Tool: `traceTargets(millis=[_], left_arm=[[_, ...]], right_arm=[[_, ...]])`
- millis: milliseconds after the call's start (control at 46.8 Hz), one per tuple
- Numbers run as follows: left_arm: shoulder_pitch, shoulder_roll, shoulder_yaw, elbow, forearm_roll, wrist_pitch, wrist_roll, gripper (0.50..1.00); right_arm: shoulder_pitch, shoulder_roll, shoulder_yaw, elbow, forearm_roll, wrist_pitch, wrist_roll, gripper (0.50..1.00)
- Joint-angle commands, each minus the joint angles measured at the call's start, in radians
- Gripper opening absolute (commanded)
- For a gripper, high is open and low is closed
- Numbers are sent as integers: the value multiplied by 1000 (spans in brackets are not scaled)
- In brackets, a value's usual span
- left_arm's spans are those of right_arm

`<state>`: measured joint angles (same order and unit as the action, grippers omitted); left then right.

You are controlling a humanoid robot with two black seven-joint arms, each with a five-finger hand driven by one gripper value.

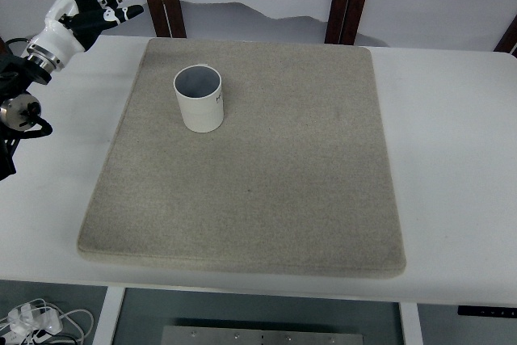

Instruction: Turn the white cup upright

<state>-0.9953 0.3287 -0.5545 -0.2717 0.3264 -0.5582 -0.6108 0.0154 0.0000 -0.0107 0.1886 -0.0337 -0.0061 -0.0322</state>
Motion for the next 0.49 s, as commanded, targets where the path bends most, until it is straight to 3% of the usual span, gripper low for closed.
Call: traceTargets(millis=[0,171,470], left_arm=[[-2,-16,-4,8,-29,3,0,994],[-6,-50,-1,15,-180,66,0,994],[1,-74,-4,12,-383,66,0,992]], right_arm=[[0,0,0,0,0,0,0,952],[0,0,0,0,0,0,0,952],[0,0,0,0,0,0,0,952]])
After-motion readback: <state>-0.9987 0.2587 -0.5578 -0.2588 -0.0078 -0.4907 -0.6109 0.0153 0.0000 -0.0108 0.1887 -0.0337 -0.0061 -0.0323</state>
